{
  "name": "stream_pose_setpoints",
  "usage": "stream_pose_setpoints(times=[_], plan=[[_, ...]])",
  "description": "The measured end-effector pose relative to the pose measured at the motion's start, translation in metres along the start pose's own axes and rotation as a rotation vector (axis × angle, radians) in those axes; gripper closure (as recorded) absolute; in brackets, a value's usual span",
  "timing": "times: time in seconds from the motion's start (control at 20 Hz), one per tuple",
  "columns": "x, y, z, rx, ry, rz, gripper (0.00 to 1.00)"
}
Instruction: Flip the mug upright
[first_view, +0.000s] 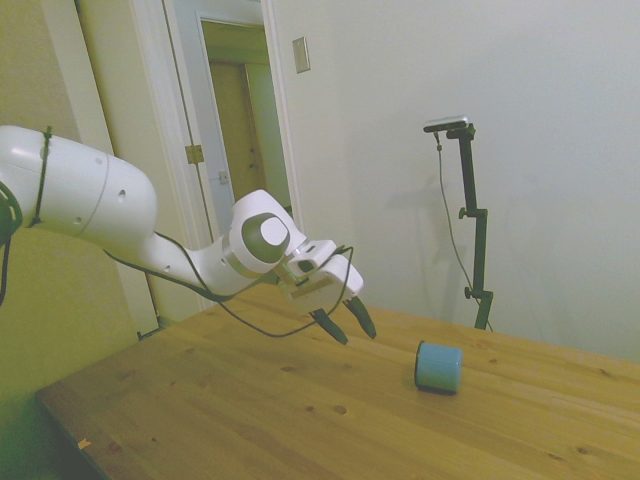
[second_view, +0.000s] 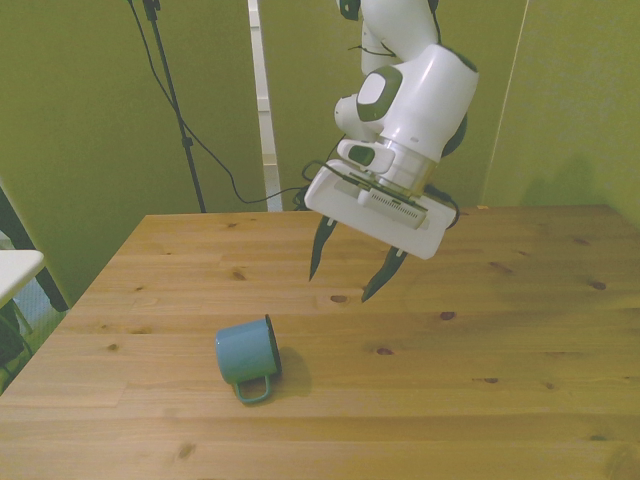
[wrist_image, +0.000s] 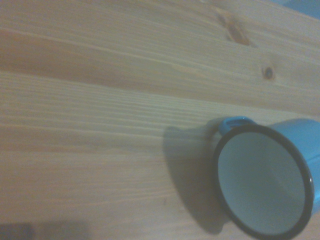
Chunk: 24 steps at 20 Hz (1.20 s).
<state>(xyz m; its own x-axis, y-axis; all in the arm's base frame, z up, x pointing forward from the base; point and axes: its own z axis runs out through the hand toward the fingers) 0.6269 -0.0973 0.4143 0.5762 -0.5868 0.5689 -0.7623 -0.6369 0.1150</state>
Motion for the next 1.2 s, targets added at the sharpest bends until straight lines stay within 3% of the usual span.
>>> stream_pose_setpoints(times=[0.25, 0.65, 0.9, 1.2], plan=[[0.017, 0.007, 0.027, -0.016, 0.091, -0.063, 0.0], [0.023, 0.012, 0.028, -0.069, 0.181, -0.109, 0.0], [0.022, 0.019, 0.037, -0.158, 0.225, -0.104, 0.0], [0.021, 0.004, 0.055, -0.196, 0.247, -0.075, 0.0]])
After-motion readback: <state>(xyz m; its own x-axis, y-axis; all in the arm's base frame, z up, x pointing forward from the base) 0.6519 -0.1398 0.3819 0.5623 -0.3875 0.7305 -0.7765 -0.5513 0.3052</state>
